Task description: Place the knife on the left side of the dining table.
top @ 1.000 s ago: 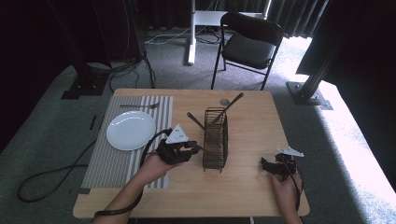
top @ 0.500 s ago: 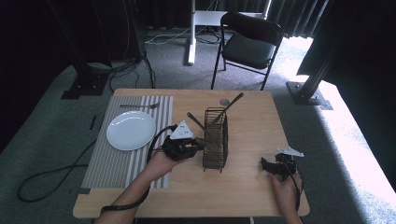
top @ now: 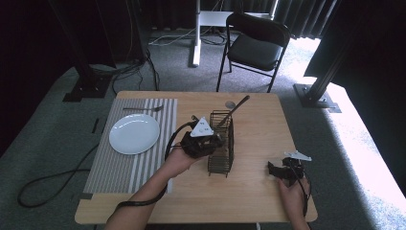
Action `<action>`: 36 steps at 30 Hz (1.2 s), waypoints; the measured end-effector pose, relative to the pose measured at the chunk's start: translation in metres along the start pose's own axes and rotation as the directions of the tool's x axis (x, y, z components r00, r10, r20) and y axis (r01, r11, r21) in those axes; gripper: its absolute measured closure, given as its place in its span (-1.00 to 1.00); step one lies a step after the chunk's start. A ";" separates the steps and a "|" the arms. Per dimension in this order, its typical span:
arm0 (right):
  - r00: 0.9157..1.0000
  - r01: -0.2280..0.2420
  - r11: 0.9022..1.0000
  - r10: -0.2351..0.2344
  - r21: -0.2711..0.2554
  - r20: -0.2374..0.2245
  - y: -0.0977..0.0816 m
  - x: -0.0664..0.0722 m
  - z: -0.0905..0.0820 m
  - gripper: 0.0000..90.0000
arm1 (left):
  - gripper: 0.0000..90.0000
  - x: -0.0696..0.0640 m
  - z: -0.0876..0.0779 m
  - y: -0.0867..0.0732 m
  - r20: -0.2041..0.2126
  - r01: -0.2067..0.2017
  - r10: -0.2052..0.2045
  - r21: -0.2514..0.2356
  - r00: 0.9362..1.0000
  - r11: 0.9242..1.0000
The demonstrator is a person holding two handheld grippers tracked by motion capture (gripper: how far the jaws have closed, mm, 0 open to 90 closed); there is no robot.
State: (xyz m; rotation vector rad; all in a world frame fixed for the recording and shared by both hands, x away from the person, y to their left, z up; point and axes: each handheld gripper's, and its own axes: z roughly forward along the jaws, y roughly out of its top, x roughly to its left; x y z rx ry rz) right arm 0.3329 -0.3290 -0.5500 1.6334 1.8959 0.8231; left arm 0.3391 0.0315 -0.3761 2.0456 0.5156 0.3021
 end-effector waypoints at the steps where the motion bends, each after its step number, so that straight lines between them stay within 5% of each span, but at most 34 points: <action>1: 1.000 0.001 1.000 -0.001 -0.001 0.000 0.000 0.000 0.000 -0.74 | 0.72 0.000 0.002 0.001 0.000 0.002 -0.002 -0.005 1.000 1.000; 16: 1.000 0.001 1.000 -0.001 -0.001 0.001 0.000 0.000 0.000 -0.74 | 0.72 0.003 0.021 0.011 0.019 0.001 0.000 -0.047 1.000 0.999; 36: 1.000 0.001 1.000 -0.001 -0.001 0.001 0.000 0.000 0.000 -0.74 | 0.73 0.003 0.027 0.017 0.004 0.008 -0.007 -0.039 1.000 0.999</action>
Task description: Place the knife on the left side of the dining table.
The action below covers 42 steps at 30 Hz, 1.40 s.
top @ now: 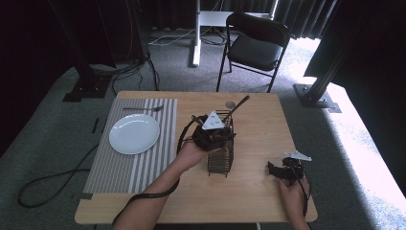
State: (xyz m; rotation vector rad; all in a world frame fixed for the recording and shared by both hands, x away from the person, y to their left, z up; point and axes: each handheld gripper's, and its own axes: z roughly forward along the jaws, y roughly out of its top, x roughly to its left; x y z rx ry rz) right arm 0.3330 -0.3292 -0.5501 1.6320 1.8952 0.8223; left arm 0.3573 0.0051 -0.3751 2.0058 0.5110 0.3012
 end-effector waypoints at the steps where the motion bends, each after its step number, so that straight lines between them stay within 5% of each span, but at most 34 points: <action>1: 1.000 0.000 1.000 0.000 0.000 0.000 0.000 0.000 0.000 -0.74 | 0.74 -0.003 0.001 0.001 -0.004 -0.015 0.015 -0.001 1.000 1.000; 4: 1.000 -0.001 1.000 0.001 0.000 0.000 0.000 0.000 0.000 -0.74 | 0.74 -0.005 0.001 0.002 -0.005 -0.026 0.026 0.000 1.000 1.000; 7: 1.000 -0.001 1.000 0.001 0.000 0.000 0.000 0.000 0.000 -0.74 | 0.76 -0.005 -0.009 0.010 0.012 0.008 -0.008 -0.073 1.000 0.997; 11: 1.000 0.000 1.000 0.000 0.000 0.000 0.000 0.000 0.000 -0.74 | 0.77 -0.002 -0.023 0.023 -0.004 0.014 -0.015 -0.112 1.000 0.994; 24: 1.000 -0.001 1.000 0.001 0.000 0.000 0.000 0.000 0.000 -0.74 | 0.79 -0.001 -0.044 0.038 -0.030 0.000 -0.004 -0.133 1.000 0.991; 42: 1.000 0.000 1.000 0.000 0.000 0.000 0.000 0.000 0.000 -0.74 | 0.81 0.003 -0.108 0.063 -0.106 -0.019 -0.002 -0.202 0.994 0.979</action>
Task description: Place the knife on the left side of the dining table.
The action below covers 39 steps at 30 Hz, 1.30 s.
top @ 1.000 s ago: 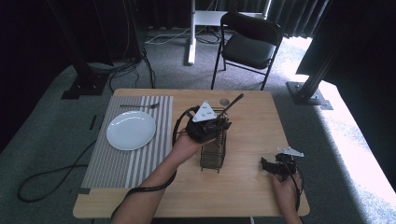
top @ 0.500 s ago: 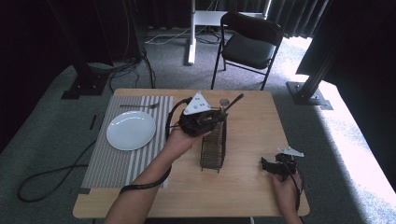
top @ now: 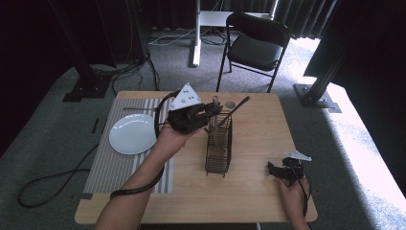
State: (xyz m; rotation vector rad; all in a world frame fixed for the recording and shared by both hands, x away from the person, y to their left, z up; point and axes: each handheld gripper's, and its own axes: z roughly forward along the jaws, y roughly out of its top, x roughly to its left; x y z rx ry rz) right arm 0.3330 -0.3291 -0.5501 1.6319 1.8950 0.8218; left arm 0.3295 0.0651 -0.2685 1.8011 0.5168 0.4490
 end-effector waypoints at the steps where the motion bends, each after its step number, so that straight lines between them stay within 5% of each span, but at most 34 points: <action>1: 1.000 0.000 1.000 0.000 0.000 0.000 0.000 0.000 0.000 -0.74 | 0.81 0.001 -0.003 0.000 -0.007 0.000 0.000 0.000 1.000 1.000; 14: 1.000 0.000 1.000 0.000 0.000 0.000 0.000 0.000 0.000 -0.74 | 0.83 0.018 -0.038 -0.011 -0.089 0.030 -0.030 -0.002 0.996 1.000; 24: 1.000 0.001 1.000 -0.001 0.001 0.000 0.000 0.000 0.000 -0.74 | 0.84 0.038 -0.064 -0.046 -0.166 0.092 -0.088 0.019 0.982 0.996; 39: 1.000 0.000 1.000 0.000 0.000 0.000 0.000 0.000 0.000 -0.74 | 0.84 0.065 -0.091 -0.111 -0.261 0.211 -0.190 0.052 0.946 0.976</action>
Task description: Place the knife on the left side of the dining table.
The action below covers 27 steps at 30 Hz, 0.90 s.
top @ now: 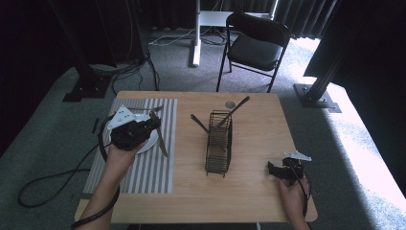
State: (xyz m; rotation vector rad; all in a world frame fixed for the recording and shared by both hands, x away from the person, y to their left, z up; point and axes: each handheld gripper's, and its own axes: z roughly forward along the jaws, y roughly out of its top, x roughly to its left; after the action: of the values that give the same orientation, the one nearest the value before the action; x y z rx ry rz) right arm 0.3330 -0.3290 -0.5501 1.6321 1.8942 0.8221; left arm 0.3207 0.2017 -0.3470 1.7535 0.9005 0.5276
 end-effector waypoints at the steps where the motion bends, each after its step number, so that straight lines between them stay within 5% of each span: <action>1: 1.000 0.000 1.000 0.000 0.002 0.001 0.000 0.000 0.000 -0.74 | 0.85 0.005 0.002 -0.011 -0.009 0.023 -0.023 0.010 1.000 1.000; 11: 1.000 -0.001 1.000 0.001 0.001 0.000 0.000 0.000 0.000 -0.74 | 0.85 0.016 0.015 -0.045 -0.030 0.093 -0.092 0.028 0.995 0.995; 27: 1.000 -0.001 1.000 0.001 0.001 0.000 0.000 0.000 0.000 -0.74 | 0.85 0.017 0.039 -0.054 -0.020 0.123 -0.122 0.044 0.992 0.991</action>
State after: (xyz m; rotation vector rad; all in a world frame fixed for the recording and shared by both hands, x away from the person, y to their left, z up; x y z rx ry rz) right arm 0.3329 -0.3291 -0.5501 1.6332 1.8943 0.8217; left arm 0.3416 0.2008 -0.4121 1.7232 1.0319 0.4455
